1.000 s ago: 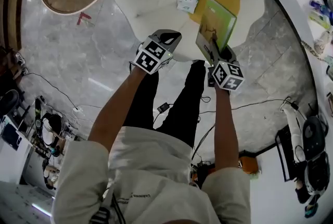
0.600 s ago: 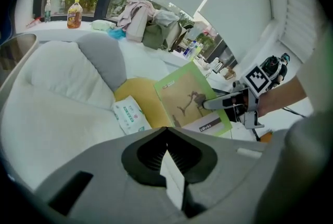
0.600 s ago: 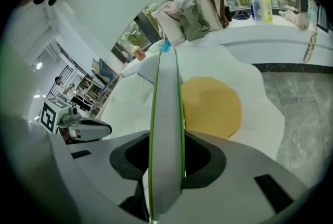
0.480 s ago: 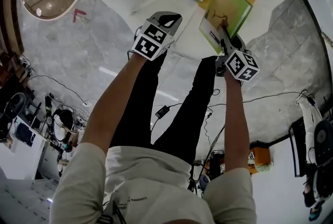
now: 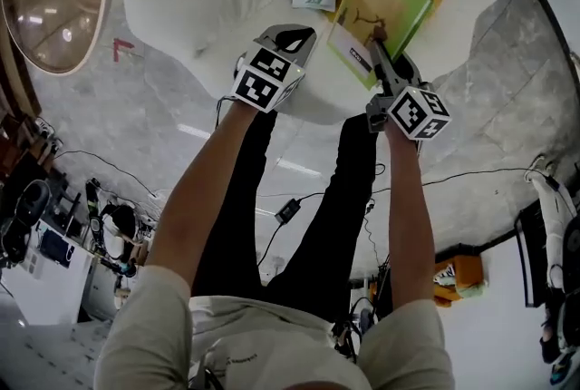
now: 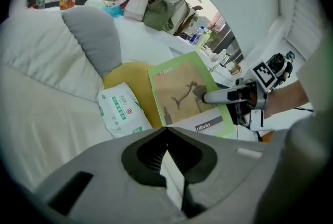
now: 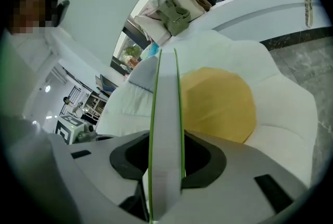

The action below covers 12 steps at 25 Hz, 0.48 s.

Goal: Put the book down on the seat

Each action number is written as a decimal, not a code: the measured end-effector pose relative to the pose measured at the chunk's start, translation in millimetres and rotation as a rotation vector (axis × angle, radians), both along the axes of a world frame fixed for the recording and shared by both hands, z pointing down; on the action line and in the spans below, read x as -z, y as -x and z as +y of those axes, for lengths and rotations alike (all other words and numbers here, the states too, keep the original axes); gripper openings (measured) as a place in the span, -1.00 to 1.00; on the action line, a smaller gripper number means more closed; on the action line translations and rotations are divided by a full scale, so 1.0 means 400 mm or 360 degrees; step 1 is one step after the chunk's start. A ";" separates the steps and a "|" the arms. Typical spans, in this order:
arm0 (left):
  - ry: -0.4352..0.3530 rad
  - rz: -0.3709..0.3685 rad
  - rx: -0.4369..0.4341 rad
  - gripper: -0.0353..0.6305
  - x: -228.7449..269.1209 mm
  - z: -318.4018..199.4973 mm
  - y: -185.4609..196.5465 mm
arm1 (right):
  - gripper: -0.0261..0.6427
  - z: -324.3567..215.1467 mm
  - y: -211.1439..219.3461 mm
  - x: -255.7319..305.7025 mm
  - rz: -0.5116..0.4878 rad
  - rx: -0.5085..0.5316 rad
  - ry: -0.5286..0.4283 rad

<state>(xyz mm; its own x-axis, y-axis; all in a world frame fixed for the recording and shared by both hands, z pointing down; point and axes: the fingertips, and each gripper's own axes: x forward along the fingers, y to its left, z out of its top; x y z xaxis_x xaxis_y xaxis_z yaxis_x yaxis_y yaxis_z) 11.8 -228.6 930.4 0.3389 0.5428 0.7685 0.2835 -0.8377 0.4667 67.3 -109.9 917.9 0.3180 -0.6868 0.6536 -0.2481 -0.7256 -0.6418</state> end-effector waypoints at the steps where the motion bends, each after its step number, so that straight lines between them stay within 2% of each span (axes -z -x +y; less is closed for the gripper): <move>1: -0.0001 -0.0007 -0.0001 -0.87 -0.017 0.008 -0.001 | -0.51 -0.003 -0.006 -0.011 -0.0001 -0.0006 -0.0034; 6: 0.0008 -0.0014 -0.0032 -0.87 -0.098 0.033 -0.048 | -0.51 -0.025 -0.068 -0.078 -0.0011 -0.0060 -0.0185; 12: 0.0006 -0.0036 -0.0055 -0.87 -0.184 0.046 -0.073 | -0.51 -0.034 -0.118 -0.139 -0.0052 -0.0209 -0.0423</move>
